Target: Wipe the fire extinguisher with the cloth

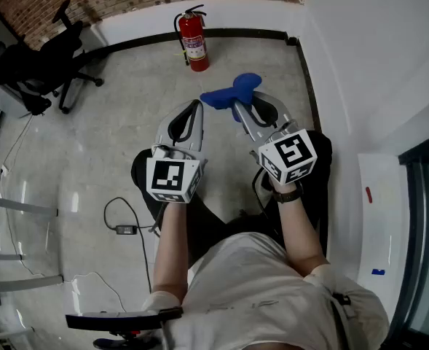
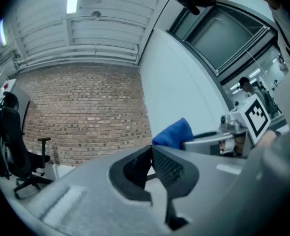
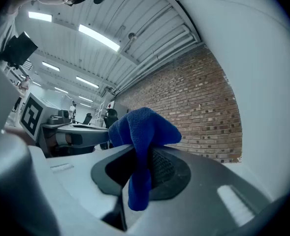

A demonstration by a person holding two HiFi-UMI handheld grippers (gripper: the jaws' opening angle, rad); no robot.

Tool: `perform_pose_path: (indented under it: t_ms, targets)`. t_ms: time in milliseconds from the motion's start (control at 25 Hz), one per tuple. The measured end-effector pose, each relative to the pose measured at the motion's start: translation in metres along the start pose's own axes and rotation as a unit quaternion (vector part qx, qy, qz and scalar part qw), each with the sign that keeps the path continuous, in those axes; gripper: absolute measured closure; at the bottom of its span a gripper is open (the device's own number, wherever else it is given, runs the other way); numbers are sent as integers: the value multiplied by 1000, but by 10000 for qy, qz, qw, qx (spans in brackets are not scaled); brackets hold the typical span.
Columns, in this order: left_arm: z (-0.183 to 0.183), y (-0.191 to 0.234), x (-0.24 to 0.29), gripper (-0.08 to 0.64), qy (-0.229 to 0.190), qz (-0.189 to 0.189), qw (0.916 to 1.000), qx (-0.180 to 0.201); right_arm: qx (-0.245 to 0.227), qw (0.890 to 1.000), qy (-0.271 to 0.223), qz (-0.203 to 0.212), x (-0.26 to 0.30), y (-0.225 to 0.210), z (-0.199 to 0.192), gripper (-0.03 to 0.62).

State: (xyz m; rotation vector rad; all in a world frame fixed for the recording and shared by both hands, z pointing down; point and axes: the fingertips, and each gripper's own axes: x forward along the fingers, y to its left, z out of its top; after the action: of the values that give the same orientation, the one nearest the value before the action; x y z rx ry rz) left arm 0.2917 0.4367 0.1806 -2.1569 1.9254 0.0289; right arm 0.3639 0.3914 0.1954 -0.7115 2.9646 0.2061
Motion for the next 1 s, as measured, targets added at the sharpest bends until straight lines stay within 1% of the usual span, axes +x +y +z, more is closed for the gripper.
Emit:
perform_pose_path:
  t_ms: [240,400,480,640,840,1000]
  targets:
    - [-8,6,-6,558,-44,136,9998,-169,135,9997,120,144,2,17,-14,523]
    - [0,5,-9,558,2,182,9995,-266,256,9995,159,86,1,17,-21,523]
    - [0,6,-11,558,7,218,9995,-248,323,9994,120,61,0,15,-22,523]
    - [-7,15,-11,558,26,438,9989,-170,475,9988,81,57,3,9,-23,522]
    - [-28,33,-3,558,82,587,9981,-167,631,9978,198,100,27,0,-36,522]
    - [-30,64,22,558,8,596,9981,-158,722,9972,196,90,67,-13,-40,522]
